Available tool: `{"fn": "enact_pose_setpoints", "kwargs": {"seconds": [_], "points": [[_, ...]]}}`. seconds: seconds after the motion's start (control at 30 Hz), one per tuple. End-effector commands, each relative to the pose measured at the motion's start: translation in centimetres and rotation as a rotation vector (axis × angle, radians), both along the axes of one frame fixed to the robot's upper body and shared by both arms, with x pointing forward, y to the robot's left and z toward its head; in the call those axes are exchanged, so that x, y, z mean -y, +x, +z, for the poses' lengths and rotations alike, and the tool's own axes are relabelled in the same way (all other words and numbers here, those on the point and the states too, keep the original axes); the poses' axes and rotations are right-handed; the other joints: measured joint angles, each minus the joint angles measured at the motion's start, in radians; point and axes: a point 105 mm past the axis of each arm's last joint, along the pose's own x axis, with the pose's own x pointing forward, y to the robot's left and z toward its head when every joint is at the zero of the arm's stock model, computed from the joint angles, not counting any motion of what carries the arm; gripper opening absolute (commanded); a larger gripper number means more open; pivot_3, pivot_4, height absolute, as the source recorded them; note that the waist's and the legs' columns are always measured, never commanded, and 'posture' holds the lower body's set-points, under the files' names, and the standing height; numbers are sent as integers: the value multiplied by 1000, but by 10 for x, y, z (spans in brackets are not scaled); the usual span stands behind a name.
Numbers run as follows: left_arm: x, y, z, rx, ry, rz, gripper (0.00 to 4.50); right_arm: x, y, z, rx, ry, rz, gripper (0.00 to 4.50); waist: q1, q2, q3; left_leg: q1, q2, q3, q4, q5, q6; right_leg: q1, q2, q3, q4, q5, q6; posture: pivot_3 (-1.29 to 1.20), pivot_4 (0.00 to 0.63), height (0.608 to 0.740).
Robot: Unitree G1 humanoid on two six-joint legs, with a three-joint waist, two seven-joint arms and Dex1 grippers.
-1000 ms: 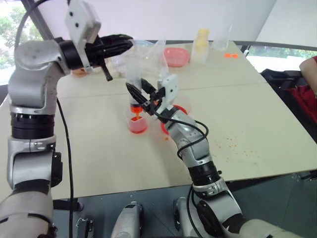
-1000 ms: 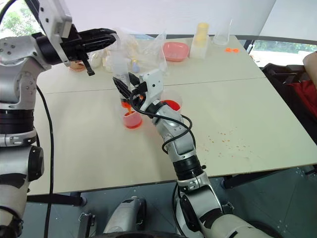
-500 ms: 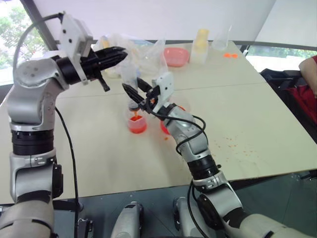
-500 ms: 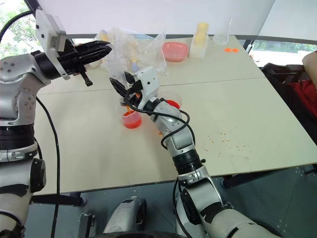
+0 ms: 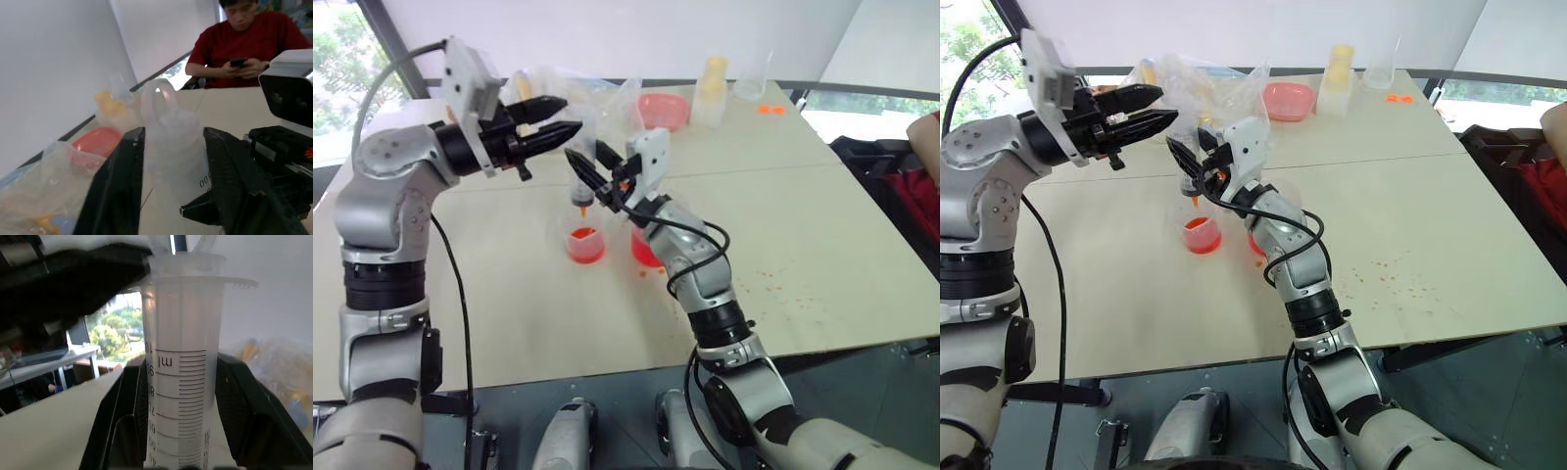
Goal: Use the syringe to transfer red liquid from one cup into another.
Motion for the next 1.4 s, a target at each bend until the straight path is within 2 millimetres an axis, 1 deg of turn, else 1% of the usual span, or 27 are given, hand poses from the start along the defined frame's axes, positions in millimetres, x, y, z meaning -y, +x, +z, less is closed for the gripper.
{"fn": "enact_pose_setpoints", "kwargs": {"seconds": [0.03, 0.1, 0.17, 0.23, 0.3, 0.37, 0.47, 0.53, 0.6, 0.67, 0.73, 0.8, 0.83, 0.87, 0.93, 1.03, 1.13, 1.2, 1.27, 1.4], "points": [[-14, 2, 3, -90, -122, -4, 2897, -6, -33, 58, 210, 92, 78, 1431, -2, 1, 1, 0, 0, 0, 0, 0, 0, 0, 0, 0, 0, 0, 0, 0, 150, 740], [-27, -1, 8, -123, -218, 4, 2897, -5, -33, 59, 214, 89, 78, 1431, -3, 0, 0, 0, 0, 0, 0, 0, 0, -1, 1, 0, 1, 0, 0, 0, 150, 740], [-34, -7, 8, -144, -255, 9, 2897, -4, -33, 60, 212, 90, 71, 1431, -4, 0, 0, 0, 1, 0, 0, 0, 0, -1, 0, 0, 1, 0, 0, 0, 150, 740], [-37, -14, -3, -164, -214, 32, 2897, 0, -30, 60, 195, 104, 62, 1431, -7, 0, 0, 0, 1, 0, 0, 0, 0, -1, 0, 0, 1, 0, 0, 0, 150, 740], [-39, -21, -19, -192, -146, 58, 2897, 7, -25, 63, 143, 150, 56, 1431, -5, 0, 0, 0, 2, 0, -1, 0, 0, -1, 0, 1, 1, 0, 0, 0, 150, 740], [-38, -32, -32, -216, -82, 61, 2897, 23, -16, 71, 71, 206, 39, 1431, 0, 0, 0, 0, 3, -1, -1, 0, 0, -1, 0, 1, 1, 0, 0, 0, 150, 740], [-36, -44, -46, -243, -11, 63, 2897, 58, -8, 93, -25, 289, 30, 1431, 11, 0, 0, 0, 3, -3, -1, 0, -1, -1, -2, 0, 0, 0, 0, 0, 150, 740], [-31, -55, -53, -270, 15, 38, 2897, 89, -3, 108, -95, 329, 12, 1431, 23, 0, 1, -1, 3, -3, 0, 0, -1, 0, -3, 0, 0, 0, 0, 0, 150, 740], [-24, -68, -60, -296, 48, -5, 2897, 124, 6, 113, -208, 311, -44, 1431, 29, 0, 1, -1, 2, -3, 0, 0, -1, 0, -4, 0, -2, 0, -1, 0, 150, 740], [-17, -80, -64, -329, 31, -57, 2897, 160, 14, 109, -344, 267, -135, 1431, 34, 0, 1, -1, 2, -2, -1, 0, -1, 0, -5, 0, -2, -1, -3, 0, 150, 740], [-12, -89, -71, -364, 38, -96, 2897, 195, 20, 97, -480, 200, -250, 1431, 34, -1, 0, -1, 2, 0, -1, 0, -1, 1, -5, 0, -4, -2, -4, 0, 150, 740], [-8, -91, -80, -383, 59, -107, 2897, 228, 23, 74, -640, 134, -365, 1431, 31, -1, 0, -1, 2, 2, -1, 0, 0, 1, -4, 0, -5, -3, -6, 0, 150, 740], [-6, -91, -83, -389, 56, -112, 2897, 244, 23, 58, -729, 119, -412, 1431, 28, -1, 0, -1, 3, 3, -1, 0, 0, 1, -4, 0, -5, -5, -10, 0, 150, 740], [-4, -90, -85, -391, 54, -114, 2897, 254, 22, 46, -794, 109, -438, 1431, 26, -1, 0, 0, 3, 3, -1, 0, 0, 1, -3, 0, -5, -6, -10, 0, 150, 740], [2, -88, -90, -395, 59, -128, 2897, 266, 14, 20, -912, 69, -445, 1431, 23, 0, 0, 0, 2, 4, -1, 0, 0, 1, -1, 0, -5, -6, -11, 0, 150, 740], [10, -89, -100, -403, 95, -155, 2897, 271, 1, -20, -1062, -2, -409, 1431, 23, 0, 0, 0, 2, 5, -1, 0, 1, 1, -1, 0, -5, -6, -10, 0, 150, 740], [14, -87, -104, -407, 107, -172, 2897, 270, -6, -52, -1161, -21, -378, 1431, 24, 0, 0, 0, 2, 5, -1, 0, 1, 2, 0, 0, -5, -6, -10, 0, 150, 740], [15, -86, -104, -403, 103, -170, 2897, 269, -9, -63, -1188, -48, -383, 1431, 24, 0, 0, 0, 2, 5, 0, 0, 1, 2, 0, 0, -4, -6, -10, 0, 150, 740], [14, -86, -105, -409, 107, -170, 2897, 268, -10, -69, -1201, -60, -385, 1431, 24, 0, 0, 0, 2, 5, 0, 0, 1, 2, 0, 0, -4, -6, -9, 0, 150, 740], [14, -86, -108, -411, 127, -167, 2897, 252, -14, -91, -1249, -97, -336, 1431, 25, -1, 0, 0, 3, 4, 0, 0, 1, 2, 1, 0, -4, -6, -9, 0, 150, 740]]}}
